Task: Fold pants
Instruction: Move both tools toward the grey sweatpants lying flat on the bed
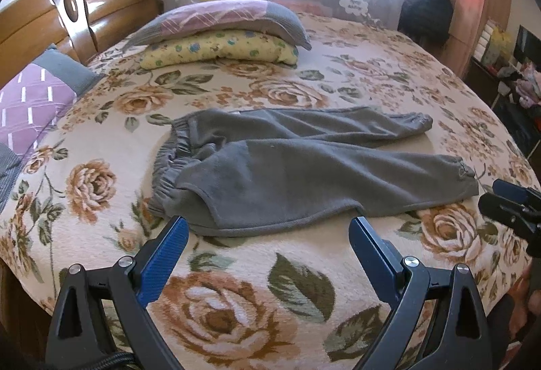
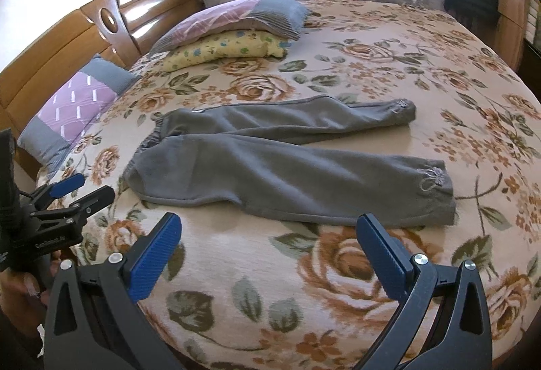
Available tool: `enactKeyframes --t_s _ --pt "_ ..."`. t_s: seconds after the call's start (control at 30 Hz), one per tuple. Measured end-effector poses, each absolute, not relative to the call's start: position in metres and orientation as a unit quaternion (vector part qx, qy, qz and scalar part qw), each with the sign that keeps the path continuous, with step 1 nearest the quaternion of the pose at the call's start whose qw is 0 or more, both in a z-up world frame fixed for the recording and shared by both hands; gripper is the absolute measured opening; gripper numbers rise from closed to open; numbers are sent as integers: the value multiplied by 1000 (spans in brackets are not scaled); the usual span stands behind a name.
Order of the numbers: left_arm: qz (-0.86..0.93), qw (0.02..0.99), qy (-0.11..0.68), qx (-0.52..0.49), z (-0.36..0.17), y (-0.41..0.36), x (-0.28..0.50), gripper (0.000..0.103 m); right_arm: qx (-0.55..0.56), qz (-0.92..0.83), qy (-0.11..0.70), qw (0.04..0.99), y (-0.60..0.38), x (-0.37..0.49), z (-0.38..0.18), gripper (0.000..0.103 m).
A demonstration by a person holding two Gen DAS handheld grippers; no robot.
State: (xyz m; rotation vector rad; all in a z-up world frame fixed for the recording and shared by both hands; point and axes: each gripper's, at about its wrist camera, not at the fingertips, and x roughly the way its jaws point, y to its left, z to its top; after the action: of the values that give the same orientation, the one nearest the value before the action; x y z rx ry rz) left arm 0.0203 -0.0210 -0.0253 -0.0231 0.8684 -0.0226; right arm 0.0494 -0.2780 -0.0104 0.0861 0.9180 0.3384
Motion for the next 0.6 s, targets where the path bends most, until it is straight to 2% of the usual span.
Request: enactKeyframes --t_s 0.6 --pt "-53 885 461 15 -55 -46 45 96 94 104 464 875 -336 75 -40 103"
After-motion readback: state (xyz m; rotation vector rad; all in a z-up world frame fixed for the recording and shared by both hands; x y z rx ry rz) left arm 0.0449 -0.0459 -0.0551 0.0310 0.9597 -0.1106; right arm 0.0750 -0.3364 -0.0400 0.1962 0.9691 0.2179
